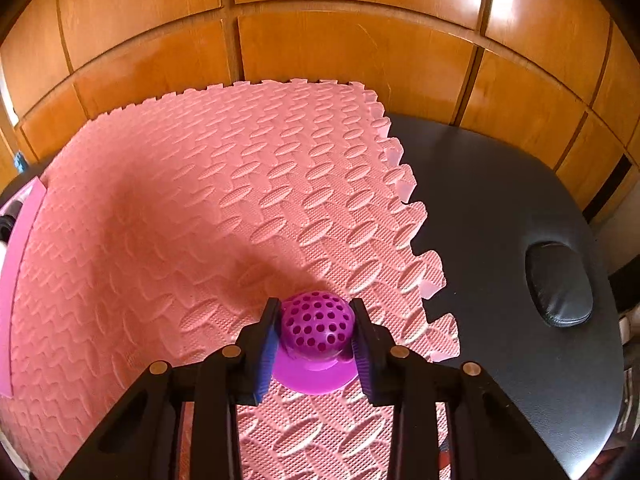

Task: Organize rigid objects
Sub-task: 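Carry the lipstick to the tray with left tool while right tool grasps the purple ball, then lower the red lipstick into the tray and open the left tool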

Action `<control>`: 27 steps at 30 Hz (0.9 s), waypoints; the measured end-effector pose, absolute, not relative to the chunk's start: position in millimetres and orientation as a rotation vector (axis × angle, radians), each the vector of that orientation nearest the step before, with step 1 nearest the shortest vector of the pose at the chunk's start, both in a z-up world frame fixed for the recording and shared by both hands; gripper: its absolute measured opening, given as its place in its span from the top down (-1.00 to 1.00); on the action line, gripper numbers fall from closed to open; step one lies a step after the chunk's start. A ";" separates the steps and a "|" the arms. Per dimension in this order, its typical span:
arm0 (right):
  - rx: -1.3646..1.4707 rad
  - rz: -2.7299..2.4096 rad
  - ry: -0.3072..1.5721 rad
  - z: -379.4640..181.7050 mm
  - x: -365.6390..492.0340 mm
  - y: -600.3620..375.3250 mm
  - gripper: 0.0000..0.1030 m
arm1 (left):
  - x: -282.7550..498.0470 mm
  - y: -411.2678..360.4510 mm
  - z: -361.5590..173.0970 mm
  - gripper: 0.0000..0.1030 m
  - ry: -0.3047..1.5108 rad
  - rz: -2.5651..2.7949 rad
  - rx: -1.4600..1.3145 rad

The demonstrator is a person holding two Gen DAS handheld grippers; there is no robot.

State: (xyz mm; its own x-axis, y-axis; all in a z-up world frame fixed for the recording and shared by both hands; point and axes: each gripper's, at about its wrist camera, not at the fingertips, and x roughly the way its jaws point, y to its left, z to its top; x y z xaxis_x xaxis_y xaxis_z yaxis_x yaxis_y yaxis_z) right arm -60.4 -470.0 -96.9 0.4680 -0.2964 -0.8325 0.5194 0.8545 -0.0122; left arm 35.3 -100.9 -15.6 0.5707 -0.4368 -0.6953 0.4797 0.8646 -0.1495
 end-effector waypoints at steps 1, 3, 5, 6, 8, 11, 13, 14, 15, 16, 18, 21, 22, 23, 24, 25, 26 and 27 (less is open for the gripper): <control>0.257 -0.507 0.961 -96.6 -60.3 -470.2 0.36 | 37.5 -91.4 -16.5 0.49 0.801 -0.512 0.050; 0.257 -0.507 0.961 -96.0 -60.4 -470.3 0.36 | 43.4 -68.9 -18.4 0.49 0.802 -0.454 0.029; 0.250 -0.506 0.962 -96.0 -60.0 -470.9 0.36 | 48.3 -52.8 -21.1 0.49 0.813 -0.408 0.016; 0.244 -0.506 0.962 -95.7 -60.0 -470.5 0.36 | 50.5 -44.7 -23.8 0.49 0.822 -0.385 0.008; 0.243 -0.504 0.963 -95.6 -60.1 -470.4 0.36 | 54.5 -33.0 -28.9 0.49 0.838 -0.357 0.002; 0.243 -0.501 0.963 -95.1 -60.1 -470.6 0.36 | 57.3 -24.8 -39.9 0.49 0.874 -0.336 -0.007; 0.243 -0.502 0.963 -95.1 -60.2 -470.3 0.36 | 58.5 -23.6 -46.7 0.49 0.891 -0.332 -0.006; 0.242 -0.501 0.963 -94.9 -60.4 -470.4 0.36 | 58.2 -23.8 -49.2 0.49 0.896 -0.330 -0.003; 0.241 -0.499 0.964 -95.4 -59.7 -470.6 0.36 | 58.2 -23.9 -51.9 0.49 0.902 -0.328 0.001; 0.241 -0.499 0.964 -95.3 -59.7 -470.4 0.36 | 58.8 -24.1 -54.1 0.49 0.907 -0.327 0.007; 0.241 -0.498 0.964 -95.3 -59.6 -470.5 0.36 | 60.8 -25.9 -58.1 0.49 0.917 -0.319 0.019; 0.240 -0.499 0.964 -95.2 -59.9 -470.2 0.36 | 64.8 -25.9 -64.7 0.49 0.934 -0.310 0.021; 0.238 -0.499 0.965 -95.2 -59.9 -470.1 0.36 | 66.4 -26.7 -66.3 0.49 0.937 -0.309 0.023; 0.236 -0.498 0.965 -95.4 -59.4 -469.8 0.36 | 67.4 -27.3 -68.6 0.49 0.940 -0.307 0.025; 0.235 -0.498 0.965 -95.3 -59.4 -469.8 0.36 | 68.7 -28.1 -70.1 0.49 0.942 -0.308 0.027; 0.234 -0.498 0.966 -95.4 -59.3 -469.6 0.36 | 69.9 -29.0 -72.3 0.49 0.945 -0.307 0.029; 0.234 -0.498 0.965 -95.3 -59.3 -469.6 0.36 | 71.8 -30.1 -74.1 0.49 0.949 -0.305 0.030; 0.232 -0.498 0.966 -95.2 -59.2 -469.6 0.36 | 72.9 -30.9 -76.5 0.49 0.952 -0.306 0.031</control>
State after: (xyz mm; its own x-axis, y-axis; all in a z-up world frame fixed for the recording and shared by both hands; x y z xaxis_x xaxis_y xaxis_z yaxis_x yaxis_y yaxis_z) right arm -59.2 -469.6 -95.2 0.4680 -0.3006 -0.8310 0.5023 0.8642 -0.0297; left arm 72.9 -30.9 -76.5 0.5402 -0.2441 -0.8054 0.2712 0.9565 -0.1080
